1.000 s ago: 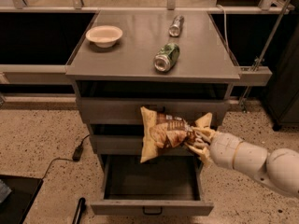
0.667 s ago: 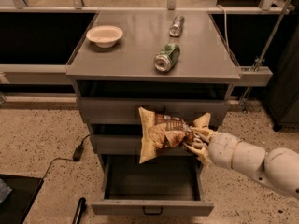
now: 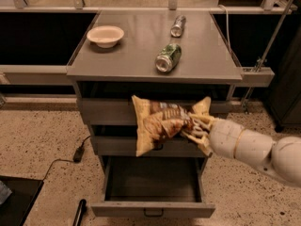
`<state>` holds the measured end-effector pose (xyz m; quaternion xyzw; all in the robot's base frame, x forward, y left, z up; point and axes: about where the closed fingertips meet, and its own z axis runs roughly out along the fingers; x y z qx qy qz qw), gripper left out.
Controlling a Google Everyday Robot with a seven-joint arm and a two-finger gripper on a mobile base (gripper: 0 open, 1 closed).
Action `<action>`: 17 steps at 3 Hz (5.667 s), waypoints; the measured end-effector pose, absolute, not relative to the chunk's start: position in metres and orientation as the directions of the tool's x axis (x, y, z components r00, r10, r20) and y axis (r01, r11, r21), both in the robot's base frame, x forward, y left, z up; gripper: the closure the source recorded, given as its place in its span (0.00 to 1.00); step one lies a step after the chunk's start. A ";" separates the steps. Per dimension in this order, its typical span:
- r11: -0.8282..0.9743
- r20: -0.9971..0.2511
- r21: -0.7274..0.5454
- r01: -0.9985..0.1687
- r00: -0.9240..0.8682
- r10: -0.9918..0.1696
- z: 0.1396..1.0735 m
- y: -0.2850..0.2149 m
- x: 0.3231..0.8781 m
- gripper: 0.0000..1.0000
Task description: Pick brown chip bag from bottom drawer and place on counter
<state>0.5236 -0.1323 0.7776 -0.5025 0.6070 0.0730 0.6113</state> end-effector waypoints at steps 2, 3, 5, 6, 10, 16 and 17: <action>0.312 -0.567 -0.820 -0.480 0.610 -0.554 1.011 -0.069 0.497 1.00; 0.320 -0.564 -0.823 -0.469 0.612 -0.555 1.019 -0.073 0.498 1.00; 0.234 -0.490 -0.858 -0.456 0.594 -0.638 1.018 -0.108 0.558 1.00; 0.140 -0.409 -0.882 -0.450 0.583 -0.702 1.019 -0.134 0.609 1.00; 0.238 -0.543 -0.798 -0.554 0.487 -0.684 0.973 -0.165 0.711 1.00; 0.372 -0.603 -0.728 -0.576 0.278 -0.748 0.907 -0.230 0.713 1.00; 0.359 -0.601 -0.705 -0.612 0.247 -0.760 0.878 -0.239 0.732 1.00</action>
Offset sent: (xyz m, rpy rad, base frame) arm -0.0429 0.0981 0.3519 -0.1967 -0.5863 0.2151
